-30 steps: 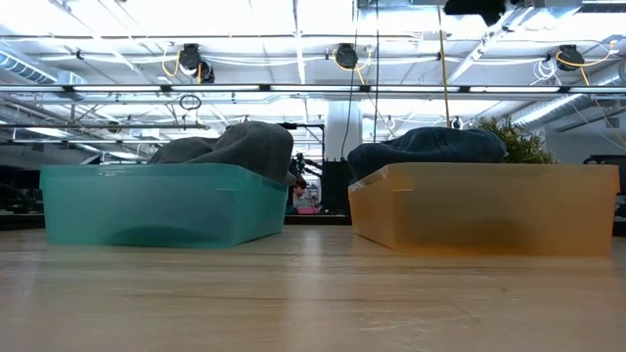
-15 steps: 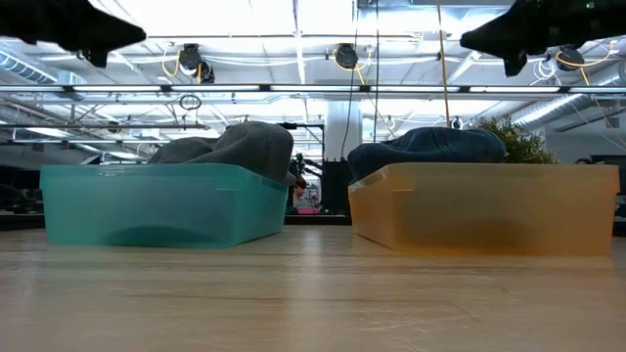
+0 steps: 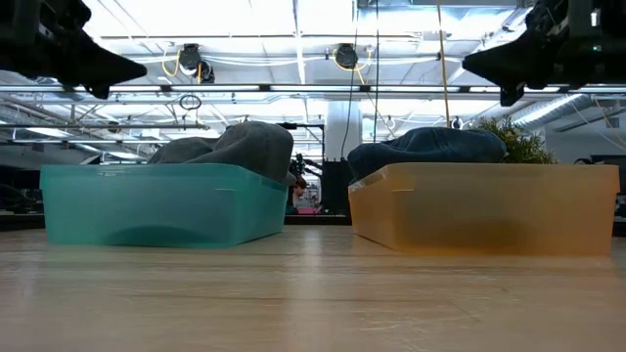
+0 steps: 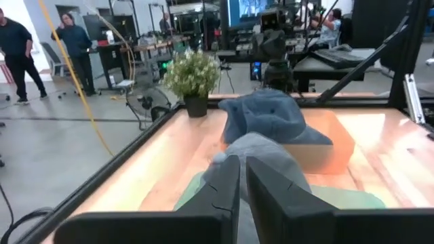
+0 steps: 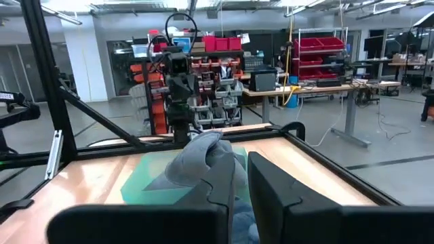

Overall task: Pick & Place hat
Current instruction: Return to Home Position

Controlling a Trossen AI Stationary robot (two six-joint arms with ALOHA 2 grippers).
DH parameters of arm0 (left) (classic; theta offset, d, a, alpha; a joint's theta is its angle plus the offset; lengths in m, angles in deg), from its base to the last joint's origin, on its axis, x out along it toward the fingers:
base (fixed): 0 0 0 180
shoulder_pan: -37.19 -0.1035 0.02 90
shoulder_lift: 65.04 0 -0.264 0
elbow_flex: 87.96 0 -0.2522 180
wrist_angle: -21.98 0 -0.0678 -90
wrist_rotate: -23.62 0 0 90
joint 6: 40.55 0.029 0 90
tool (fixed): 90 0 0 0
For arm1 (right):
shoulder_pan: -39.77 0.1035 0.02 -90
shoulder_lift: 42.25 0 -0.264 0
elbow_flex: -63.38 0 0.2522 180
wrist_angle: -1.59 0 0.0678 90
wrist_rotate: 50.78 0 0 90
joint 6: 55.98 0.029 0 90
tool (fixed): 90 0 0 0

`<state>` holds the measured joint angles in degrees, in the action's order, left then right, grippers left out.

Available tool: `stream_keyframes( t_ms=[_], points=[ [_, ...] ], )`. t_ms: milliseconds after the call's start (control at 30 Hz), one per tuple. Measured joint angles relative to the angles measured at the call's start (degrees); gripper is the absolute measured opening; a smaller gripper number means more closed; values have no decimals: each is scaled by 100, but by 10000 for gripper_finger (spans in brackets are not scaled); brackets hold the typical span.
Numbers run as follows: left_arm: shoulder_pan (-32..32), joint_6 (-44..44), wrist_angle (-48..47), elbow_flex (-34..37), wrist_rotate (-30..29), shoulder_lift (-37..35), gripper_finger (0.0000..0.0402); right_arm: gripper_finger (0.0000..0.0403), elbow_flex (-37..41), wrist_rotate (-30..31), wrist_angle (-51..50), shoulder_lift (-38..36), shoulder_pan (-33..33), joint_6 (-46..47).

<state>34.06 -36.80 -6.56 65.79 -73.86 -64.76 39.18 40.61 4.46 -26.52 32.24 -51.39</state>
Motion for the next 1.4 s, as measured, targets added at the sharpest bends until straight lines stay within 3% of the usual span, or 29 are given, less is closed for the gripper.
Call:
stream_keyframes(
  t_ms=[133, 267, 433, 733, 867, 1067, 1400],
  points=[
    [-76, -19, -57, -15, 6, -2, 40, 29, -22, -39, -761, -711, 0, 63],
    [-112, 24, -138, -15, 86, 0, 49, 27, -33, -521, -1490, -1575, 6, 80],
    [-189, 43, -102, -17, 143, 0, 60, 29, -33, -738, -1317, -1447, 4, 48],
    [-189, 72, -70, -20, 423, 0, 50, 28, 938, -268, 43, -1501, 0, -272],
    [-189, 59, -76, -20, 478, 3, 40, 28, 931, 146, -237, -1488, 0, -254],
    [-189, 42, -255, -22, 336, 8, 31, 28, 940, 155, -415, -1489, 0, -324],
    [-189, 44, -174, -22, 332, 8, 52, 28, 953, 155, -600, -1489, 0, -336]
  ],
)
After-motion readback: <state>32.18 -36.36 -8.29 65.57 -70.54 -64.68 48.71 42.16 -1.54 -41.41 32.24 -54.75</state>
